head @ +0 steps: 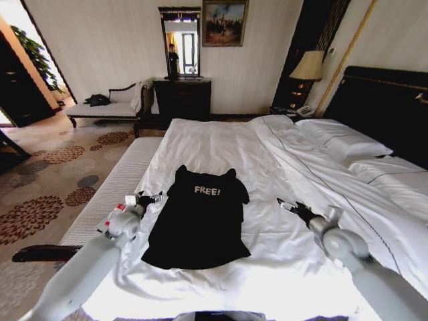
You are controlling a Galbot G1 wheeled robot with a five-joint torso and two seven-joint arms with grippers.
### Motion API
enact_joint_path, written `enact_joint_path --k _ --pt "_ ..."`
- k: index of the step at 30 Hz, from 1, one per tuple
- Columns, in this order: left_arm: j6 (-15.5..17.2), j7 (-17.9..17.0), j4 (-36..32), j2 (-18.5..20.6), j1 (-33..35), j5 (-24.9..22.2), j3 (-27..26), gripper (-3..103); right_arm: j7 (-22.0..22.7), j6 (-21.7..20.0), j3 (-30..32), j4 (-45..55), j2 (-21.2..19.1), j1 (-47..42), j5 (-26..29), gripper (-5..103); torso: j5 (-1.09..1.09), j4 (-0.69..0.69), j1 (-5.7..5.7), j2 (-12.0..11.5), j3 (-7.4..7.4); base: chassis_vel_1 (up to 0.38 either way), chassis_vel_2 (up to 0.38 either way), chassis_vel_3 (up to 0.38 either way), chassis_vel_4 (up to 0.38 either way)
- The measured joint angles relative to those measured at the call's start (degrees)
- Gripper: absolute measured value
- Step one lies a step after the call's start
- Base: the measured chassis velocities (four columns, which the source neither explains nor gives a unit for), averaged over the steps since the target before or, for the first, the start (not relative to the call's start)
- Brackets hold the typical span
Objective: Fold the clothes on the bed.
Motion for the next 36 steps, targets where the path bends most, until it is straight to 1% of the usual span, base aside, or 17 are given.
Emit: enact_joint_path --k 1,5,6,10,11,13,14,15,18,19,23,24,26,29,30,34,36 --pt "0.0 0.0 0.0 0.0 0.0 0.0 0.0 100 0.0 0.0 0.0 0.0 0.0 0.0 0.0 100 0.0 0.0 0.0 0.0 0.0 0.0 0.0 0.0 0.0" --pt "-1.4 2.2 -3.9 -0.8 9.9 0.7 -6.5 100 -0.5 0.7 1.7 4.0 2.5 -5.7 -0.5 100 -0.01 -0.01 0.02 0.0 0.01 0.0 0.0 0.0 0.0" --pt "-1.4 2.2 -3.9 -0.8 9.9 0.7 -6.5 100 -0.5 0.7 1.7 4.0 2.5 -5.7 -0.5 100 -0.01 -0.01 0.02 0.0 0.01 0.0 0.0 0.0 0.0" --pt "-2.8 5.7 -7.6 -2.8 22.9 3.2 -14.8 100 -0.6 0.7 2.3 8.9 4.6 -11.0 -0.8 100 -0.01 0.02 0.01 0.0 0.0 0.0 0.0 0.0 0.0" --pt "-2.8 5.7 -7.6 -2.8 22.9 3.2 -14.8 100 -0.6 0.7 2.3 8.9 4.6 -11.0 -0.8 100 -0.01 0.02 0.01 0.0 0.0 0.0 0.0 0.0 0.0" --pt "-3.4 6.9 -9.2 -4.3 27.1 3.2 -17.7 100 -0.5 0.0 2.0 11.3 5.6 -13.5 -0.8 100 -0.01 0.01 0.01 0.0 0.0 0.0 0.0 0.0 0.0" --pt "-3.8 7.6 -9.8 -5.3 29.4 3.3 -19.0 100 -0.5 -0.9 1.8 12.7 6.2 -15.1 -0.7 100 -0.01 0.0 0.01 0.0 0.0 0.0 0.0 0.0 0.0" --pt "-3.8 7.6 -9.8 -5.3 29.4 3.3 -19.0 100 -0.5 -0.9 1.8 12.7 6.2 -15.1 -0.7 100 -0.01 0.0 0.01 0.0 0.0 0.0 0.0 0.0 0.0" --pt "-4.6 9.8 -11.6 -8.5 36.2 3.2 -22.5 100 -0.5 -4.6 1.2 16.2 7.7 -18.7 1.2 100 0.0 -0.01 0.01 0.0 0.01 0.0 0.0 0.0 0.0" --pt "-4.6 9.8 -11.6 -8.5 36.2 3.2 -22.5 100 -0.5 -4.6 1.2 16.2 7.7 -18.7 1.2 100 0.0 -0.01 0.01 0.0 0.01 0.0 0.0 0.0 0.0" --pt "-5.7 12.1 -13.1 -11.0 43.1 2.3 -25.7 100 0.3 -8.3 1.0 17.8 9.2 -19.7 6.9 100 -0.01 0.0 0.01 0.0 0.0 0.0 0.0 0.0 0.0" --pt "-5.7 12.1 -13.1 -11.0 43.1 2.3 -25.7 100 0.3 -8.3 1.0 17.8 9.2 -19.7 6.9 100 -0.01 0.0 0.01 0.0 0.0 0.0 0.0 0.0 0.0" --pt "-5.8 12.5 -14.0 -12.2 45.1 1.7 -26.1 100 1.4 -10.8 0.6 17.8 10.1 -19.4 10.2 100 -0.01 0.0 0.01 0.0 0.01 0.0 0.0 0.0 0.0" --pt "-5.7 12.6 -16.0 -13.7 46.7 0.3 -26.6 100 2.0 -13.2 -0.2 17.0 11.6 -19.4 12.3 100 0.01 0.0 0.02 0.0 0.01 0.0 0.0 0.0 0.0" --pt "-5.7 12.6 -16.0 -13.7 46.7 0.3 -26.6 100 2.0 -13.2 -0.2 17.0 11.6 -19.4 12.3 100 0.01 0.0 0.02 0.0 0.01 0.0 0.0 0.0 0.0" --pt "-4.7 11.9 -18.7 -14.4 47.4 -2.6 -26.5 100 2.1 -15.1 -1.1 15.7 13.3 -18.6 14.3 100 0.0 -0.01 0.02 0.0 0.01 0.0 0.0 0.0 0.0" --pt "-4.5 11.6 -19.1 -14.5 47.4 -2.9 -26.3 100 2.1 -15.6 -1.4 15.2 13.8 -18.2 14.6 100 -0.02 -0.01 0.02 0.0 0.01 0.0 0.0 0.0 0.0"
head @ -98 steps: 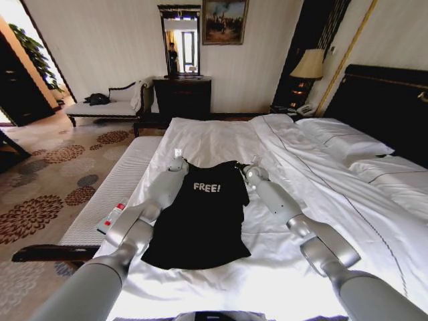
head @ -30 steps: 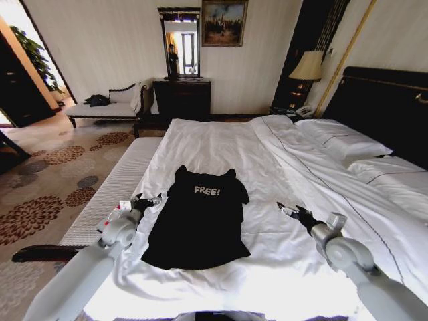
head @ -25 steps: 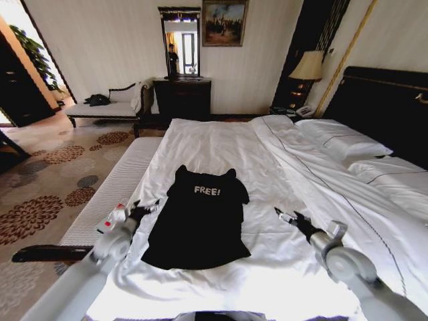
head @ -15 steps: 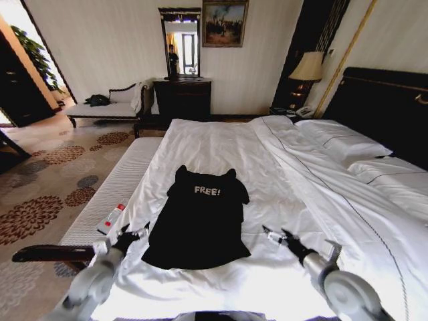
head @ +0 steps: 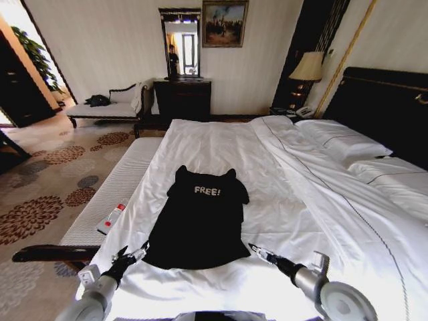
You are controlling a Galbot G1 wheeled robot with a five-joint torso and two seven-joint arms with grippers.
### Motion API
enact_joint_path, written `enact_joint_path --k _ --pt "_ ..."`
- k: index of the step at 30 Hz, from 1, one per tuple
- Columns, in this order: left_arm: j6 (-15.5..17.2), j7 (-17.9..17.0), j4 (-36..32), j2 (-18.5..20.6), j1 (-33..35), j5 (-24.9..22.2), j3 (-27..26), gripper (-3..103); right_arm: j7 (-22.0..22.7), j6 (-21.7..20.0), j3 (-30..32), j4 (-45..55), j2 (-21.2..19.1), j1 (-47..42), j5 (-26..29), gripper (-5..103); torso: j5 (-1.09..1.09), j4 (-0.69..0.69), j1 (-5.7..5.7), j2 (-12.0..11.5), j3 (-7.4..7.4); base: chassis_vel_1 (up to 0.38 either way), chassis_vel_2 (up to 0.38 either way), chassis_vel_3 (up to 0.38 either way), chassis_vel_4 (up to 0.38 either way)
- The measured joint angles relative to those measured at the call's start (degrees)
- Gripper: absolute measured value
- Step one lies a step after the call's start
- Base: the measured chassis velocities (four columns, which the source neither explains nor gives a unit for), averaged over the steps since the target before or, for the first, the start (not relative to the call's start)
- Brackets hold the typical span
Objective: Fold the clothes on the bed.
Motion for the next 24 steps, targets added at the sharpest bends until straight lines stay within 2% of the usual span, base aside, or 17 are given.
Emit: enact_joint_path --k 7,12,17,20,21,23,24 --pt "1.3 -2.0 -0.8 -0.7 -0.2 -1.1 1.9 100 0.4 -1.7 -3.2 -6.7 4.8 7.4 1.6 100 0.02 0.01 0.01 0.0 0.0 0.0 0.0 0.0 0.0" --pt "1.8 -2.8 -1.4 -0.6 -0.3 -1.6 1.9 100 0.4 -1.9 -4.1 -8.6 5.0 8.7 1.6 101 0.01 0.01 0.0 0.0 0.0 0.0 0.0 0.0 0.0" --pt "2.1 -3.8 -1.4 -0.3 -0.8 -1.7 2.3 100 0.4 -1.9 -5.7 -10.6 5.2 10.4 1.0 98 0.01 0.01 0.0 0.0 0.01 0.0 0.0 0.0 0.0" --pt "2.5 -4.7 -1.6 -0.1 -1.7 -2.0 2.7 100 0.4 -1.8 -6.7 -11.7 5.3 11.0 0.6 86 0.01 0.01 0.01 0.0 0.0 0.0 0.0 0.0 0.0" --pt "2.5 -4.7 -1.6 -0.1 -1.7 -2.0 2.7 100 0.4 -1.8 -6.7 -11.7 5.3 11.0 0.6 86 0.01 0.01 0.01 0.0 0.0 0.0 0.0 0.0 0.0" --pt "2.7 -5.0 -1.6 0.2 -2.1 -2.6 2.6 100 0.3 -1.8 -7.3 -12.2 5.4 11.0 -0.1 75 0.01 0.0 0.0 0.0 0.0 0.0 0.0 0.0 0.0" --pt "2.7 -5.1 -1.6 0.4 -2.2 -2.7 2.5 100 0.2 -1.8 -7.6 -12.3 5.4 11.0 -0.4 75 0.0 0.0 0.0 0.0 0.0 0.0 0.0 0.0 0.0"
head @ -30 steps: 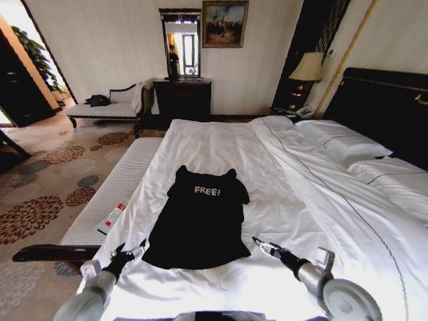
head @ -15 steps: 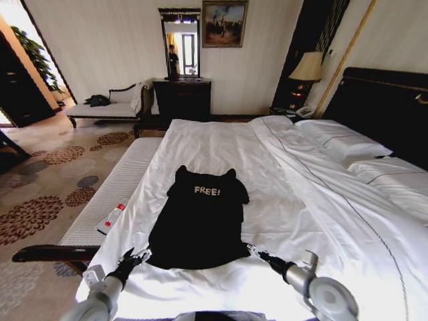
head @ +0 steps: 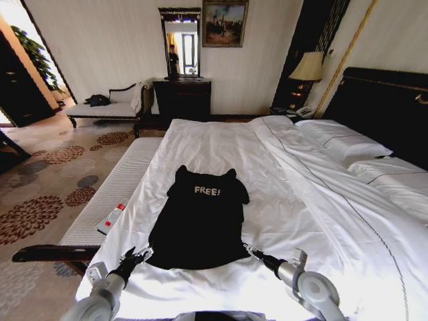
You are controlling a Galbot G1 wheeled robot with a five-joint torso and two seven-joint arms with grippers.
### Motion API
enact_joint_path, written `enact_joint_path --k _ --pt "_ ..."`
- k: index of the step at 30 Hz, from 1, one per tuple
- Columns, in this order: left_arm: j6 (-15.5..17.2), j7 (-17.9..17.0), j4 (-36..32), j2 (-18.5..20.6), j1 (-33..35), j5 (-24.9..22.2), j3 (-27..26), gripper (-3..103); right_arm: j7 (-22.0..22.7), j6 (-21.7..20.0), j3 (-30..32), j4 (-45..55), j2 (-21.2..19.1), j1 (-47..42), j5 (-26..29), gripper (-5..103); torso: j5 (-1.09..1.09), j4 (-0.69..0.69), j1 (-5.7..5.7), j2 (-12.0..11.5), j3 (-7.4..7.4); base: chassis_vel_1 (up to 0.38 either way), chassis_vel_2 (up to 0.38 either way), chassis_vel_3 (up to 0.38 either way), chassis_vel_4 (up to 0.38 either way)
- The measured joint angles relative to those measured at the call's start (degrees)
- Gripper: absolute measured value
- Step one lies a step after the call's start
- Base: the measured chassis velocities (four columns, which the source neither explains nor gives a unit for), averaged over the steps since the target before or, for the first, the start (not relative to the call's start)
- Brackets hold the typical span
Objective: Fold the clothes on the bed.
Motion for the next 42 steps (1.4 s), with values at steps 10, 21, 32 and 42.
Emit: enact_joint_path --k 10,21,32,42 --pt "0.3 -0.3 0.7 0.0 -0.3 -0.8 -0.3 100 0.0 0.3 -0.4 -0.4 0.6 -0.2 -0.9 37 0.02 0.0 0.0 0.0 0.0 0.0 0.0 0.0 0.0" --pt "2.0 -2.0 0.5 -0.1 1.0 -2.2 -0.6 98 0.2 0.6 -0.5 0.3 1.0 -0.6 -2.6 1 0.01 0.0 0.0 0.0 0.0 0.0 0.0 0.0 0.0" --pt "2.7 -1.1 1.0 0.2 3.8 -3.3 -2.5 76 0.4 0.7 -0.5 0.0 1.1 -0.6 -3.3 1 0.02 0.01 0.0 0.0 0.0 0.0 0.0 0.0 0.0" --pt "5.6 -3.7 4.7 1.5 -1.6 -4.1 2.3 63 0.9 0.8 -0.2 0.3 0.3 -0.5 -3.4 1 0.0 0.0 0.0 0.0 0.0 0.0 0.0 0.0 0.0"
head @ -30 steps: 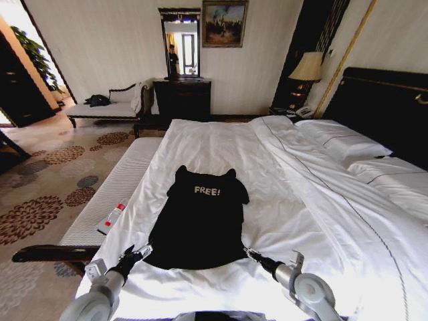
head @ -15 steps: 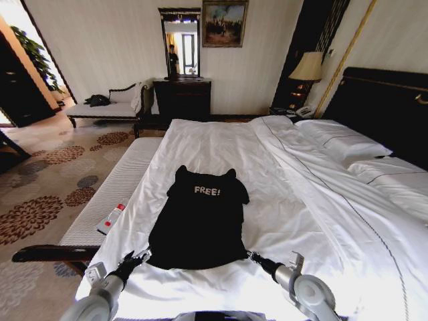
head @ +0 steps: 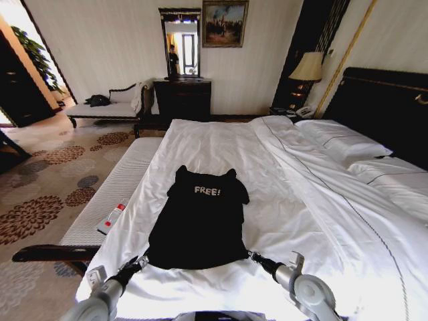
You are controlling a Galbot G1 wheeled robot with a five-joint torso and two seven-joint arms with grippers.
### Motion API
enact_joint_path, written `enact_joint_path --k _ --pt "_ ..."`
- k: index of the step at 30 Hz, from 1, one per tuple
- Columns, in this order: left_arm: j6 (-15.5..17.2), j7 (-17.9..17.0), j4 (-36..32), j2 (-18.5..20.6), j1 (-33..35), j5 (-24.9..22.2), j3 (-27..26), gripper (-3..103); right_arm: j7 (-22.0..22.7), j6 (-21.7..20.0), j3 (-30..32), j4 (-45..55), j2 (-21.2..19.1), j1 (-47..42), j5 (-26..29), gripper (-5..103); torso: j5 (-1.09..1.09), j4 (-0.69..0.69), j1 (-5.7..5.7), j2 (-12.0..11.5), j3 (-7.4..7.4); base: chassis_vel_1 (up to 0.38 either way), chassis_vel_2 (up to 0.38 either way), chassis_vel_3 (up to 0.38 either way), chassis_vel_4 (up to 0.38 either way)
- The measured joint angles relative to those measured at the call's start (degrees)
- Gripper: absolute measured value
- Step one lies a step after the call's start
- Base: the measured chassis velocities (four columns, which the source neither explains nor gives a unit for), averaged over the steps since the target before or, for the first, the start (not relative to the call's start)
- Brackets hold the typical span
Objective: Fold the clothes on the bed.
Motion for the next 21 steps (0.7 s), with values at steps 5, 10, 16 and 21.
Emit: enact_joint_path --k 5,10,16,21 --pt "0.9 -1.0 0.8 1.3 -1.2 0.1 1.2 62 0.2 0.0 0.1 0.1 0.1 0.2 0.1 1 0.01 0.0 0.0 0.0 0.0 0.0 0.0 0.0 0.0" --pt "1.9 -1.6 0.9 1.6 -1.2 -0.2 1.2 53 0.4 0.1 0.2 0.0 0.3 0.3 0.0 1 0.01 0.0 0.0 0.0 0.0 0.0 0.0 0.0 0.0" --pt "2.4 -1.9 0.8 1.9 -0.8 0.3 1.0 26 0.7 0.1 -0.1 -0.1 0.2 0.7 -0.3 1 0.01 0.01 0.0 0.0 0.0 0.0 0.0 0.0 0.0" --pt "2.3 -1.9 0.5 1.7 -0.7 0.3 0.9 10 0.8 0.2 -0.1 -0.1 0.1 0.8 -0.3 1 0.01 0.01 0.0 0.0 0.0 0.0 0.0 0.0 0.0"
